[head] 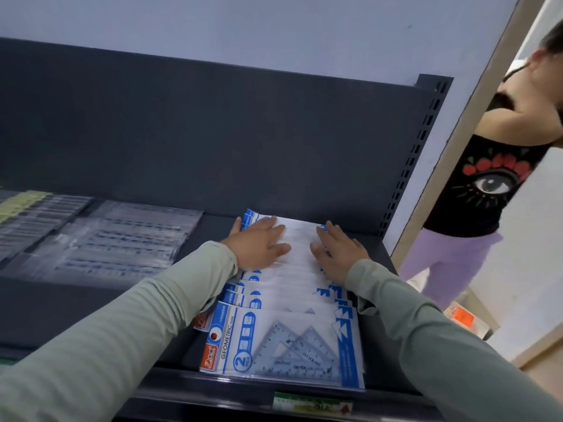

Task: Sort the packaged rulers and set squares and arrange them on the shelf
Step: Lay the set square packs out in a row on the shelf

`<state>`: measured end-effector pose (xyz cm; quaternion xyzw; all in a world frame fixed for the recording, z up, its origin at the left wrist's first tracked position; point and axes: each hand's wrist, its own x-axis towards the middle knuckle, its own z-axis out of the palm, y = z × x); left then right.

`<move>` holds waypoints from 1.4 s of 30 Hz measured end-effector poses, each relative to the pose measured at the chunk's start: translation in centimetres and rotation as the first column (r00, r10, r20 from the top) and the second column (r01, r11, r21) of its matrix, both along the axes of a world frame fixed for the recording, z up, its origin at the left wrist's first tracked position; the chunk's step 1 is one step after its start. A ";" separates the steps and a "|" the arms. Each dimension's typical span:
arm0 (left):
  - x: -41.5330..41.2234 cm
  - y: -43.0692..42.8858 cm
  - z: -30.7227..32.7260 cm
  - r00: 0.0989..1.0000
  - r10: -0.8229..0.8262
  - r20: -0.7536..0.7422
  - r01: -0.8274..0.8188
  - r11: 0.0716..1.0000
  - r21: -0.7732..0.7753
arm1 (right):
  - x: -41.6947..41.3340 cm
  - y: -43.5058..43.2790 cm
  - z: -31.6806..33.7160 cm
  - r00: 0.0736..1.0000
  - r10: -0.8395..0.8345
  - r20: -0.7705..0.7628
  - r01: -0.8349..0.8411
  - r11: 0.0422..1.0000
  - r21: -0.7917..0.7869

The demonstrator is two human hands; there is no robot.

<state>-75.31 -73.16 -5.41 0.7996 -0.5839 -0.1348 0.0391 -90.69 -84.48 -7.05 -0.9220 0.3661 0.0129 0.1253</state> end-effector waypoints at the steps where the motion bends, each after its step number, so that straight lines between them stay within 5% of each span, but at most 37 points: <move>1: -0.2 0.5 0.3 1.000 -0.008 0.002 0.008 0.999 -0.035 | -0.3 0.5 0.2 1.000 0.017 0.022 -0.016 1.000 -0.012; 5: -0.9 3.2 0.5 0.993 -0.114 0.012 0.112 0.989 0.095 | -2.0 3.0 0.3 0.994 0.082 0.067 -0.081 0.996 -0.025; 9: -0.8 5.3 -1.0 0.989 -0.148 0.015 0.138 0.951 0.277 | -3.0 5.1 -1.4 0.989 0.131 -0.062 -0.128 0.991 0.044; 16: -1.7 7.9 -1.2 0.989 -0.145 0.024 0.141 0.982 0.128 | -4.8 7.2 -1.9 0.992 0.125 0.036 -0.124 0.992 -0.026; 21: -2.8 9.8 -2.4 0.994 -0.103 0.029 0.097 0.984 0.150 | -5.7 8.8 -2.5 0.957 0.031 0.289 -0.093 0.975 0.204; 26: -3.7 10.6 -2.4 0.997 -0.076 0.026 0.071 0.986 0.149 | -5.7 9.9 -2.4 0.909 0.021 0.416 -0.129 0.964 0.234; 37: -3.8 11.8 -2.3 0.998 -0.044 -0.039 0.046 0.998 0.033 | -7.5 10.4 -2.0 0.916 -0.109 0.386 -0.015 0.952 0.306; 42: -3.2 11.5 -2.4 0.974 -0.015 -0.226 0.014 1.000 -0.007 | -7.9 10.8 -1.8 0.939 -0.071 0.335 -0.037 0.952 0.304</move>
